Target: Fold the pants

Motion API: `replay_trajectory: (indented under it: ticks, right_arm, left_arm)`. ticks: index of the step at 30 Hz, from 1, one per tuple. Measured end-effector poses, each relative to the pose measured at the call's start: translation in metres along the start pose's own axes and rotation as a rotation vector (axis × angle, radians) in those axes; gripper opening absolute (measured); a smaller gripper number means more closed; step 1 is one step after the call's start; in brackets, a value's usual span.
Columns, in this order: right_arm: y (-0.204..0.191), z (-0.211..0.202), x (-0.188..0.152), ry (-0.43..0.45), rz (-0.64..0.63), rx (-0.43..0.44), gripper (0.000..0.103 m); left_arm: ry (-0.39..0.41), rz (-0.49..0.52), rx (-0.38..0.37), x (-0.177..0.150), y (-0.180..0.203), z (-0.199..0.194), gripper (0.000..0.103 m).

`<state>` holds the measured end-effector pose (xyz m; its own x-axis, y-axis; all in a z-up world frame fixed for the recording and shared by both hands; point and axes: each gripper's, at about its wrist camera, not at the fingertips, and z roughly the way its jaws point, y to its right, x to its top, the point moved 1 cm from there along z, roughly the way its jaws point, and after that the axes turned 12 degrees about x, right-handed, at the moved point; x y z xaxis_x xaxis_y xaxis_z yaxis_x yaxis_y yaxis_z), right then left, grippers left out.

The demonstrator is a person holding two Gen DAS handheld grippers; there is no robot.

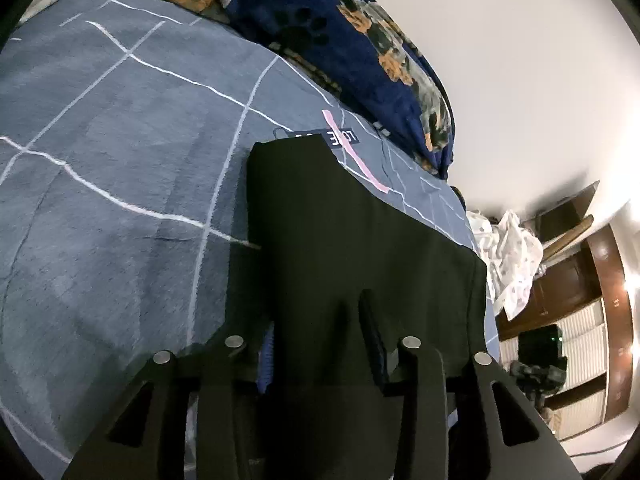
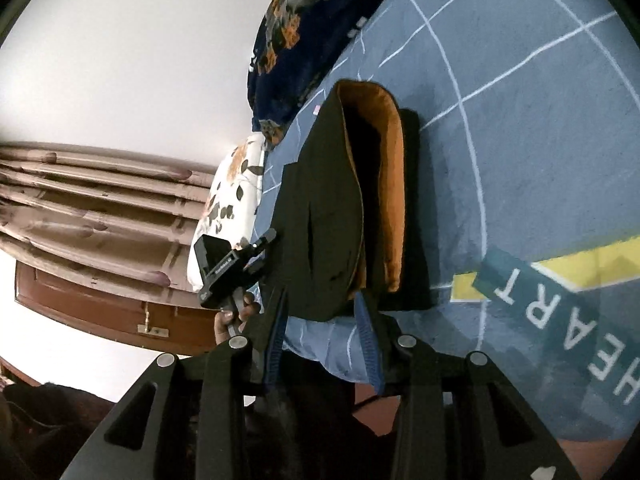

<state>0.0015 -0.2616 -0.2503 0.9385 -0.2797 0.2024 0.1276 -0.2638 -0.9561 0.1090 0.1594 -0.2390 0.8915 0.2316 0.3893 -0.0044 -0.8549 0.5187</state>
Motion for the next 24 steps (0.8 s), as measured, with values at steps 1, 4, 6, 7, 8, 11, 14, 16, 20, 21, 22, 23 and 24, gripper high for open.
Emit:
replay_trajectory:
  ticks: [1,4,6,7,8,11,14,16,20,21,22,23,24]
  right_arm:
    - [0.005,0.001,0.001,0.0,0.01,-0.002,0.034]
    - [0.015,0.007,0.002,0.009,0.045,-0.017,0.031]
    - [0.014,0.009,0.003,0.016,0.036,-0.043,0.015]
    - [0.01,0.01,0.004,0.031,0.024,-0.048,0.015]
    - [0.006,0.008,0.005,0.046,0.011,-0.051,0.014]
    - [-0.008,-0.003,0.008,0.096,-0.041,-0.058,0.012]
    - [-0.002,-0.011,0.011,0.117,-0.034,-0.084,0.004]
    - [0.014,-0.013,0.012,0.127,0.021,-0.085,0.004]
    - [0.024,-0.009,0.007,0.112,0.043,-0.105,0.007]
    - [0.024,-0.011,0.009,0.123,0.049,-0.1,0.008]
    - [0.023,-0.014,0.011,0.13,0.051,-0.089,0.008]
    - [0.02,-0.018,0.015,0.136,0.05,-0.083,0.009]
    - [0.018,-0.02,0.017,0.142,0.044,-0.092,0.01]
  left_arm:
    - [-0.001,-0.001,0.007,-0.001,0.0,-0.002,0.047]
    - [0.007,-0.001,0.016,-0.004,0.0,-0.007,0.05]
    - [0.009,-0.002,0.015,-0.005,0.001,-0.01,0.051]
    - [0.01,-0.006,0.016,-0.005,0.0,-0.011,0.051]
    - [0.012,-0.01,0.015,-0.006,0.0,-0.014,0.051]
    - [0.017,-0.014,0.015,-0.006,0.001,-0.017,0.052]
    - [0.012,0.0,0.028,-0.008,0.003,-0.015,0.056]
    - [-0.002,0.011,0.036,-0.01,0.005,-0.011,0.056]
    - [-0.02,0.029,0.052,-0.013,0.008,-0.006,0.056]
    - [-0.022,0.032,0.055,-0.014,0.008,-0.006,0.056]
    - [-0.026,0.033,0.055,-0.014,0.009,-0.005,0.056]
    - [-0.027,0.034,0.055,-0.015,0.009,-0.005,0.056]
    - [-0.027,0.035,0.056,-0.014,0.009,-0.005,0.056]
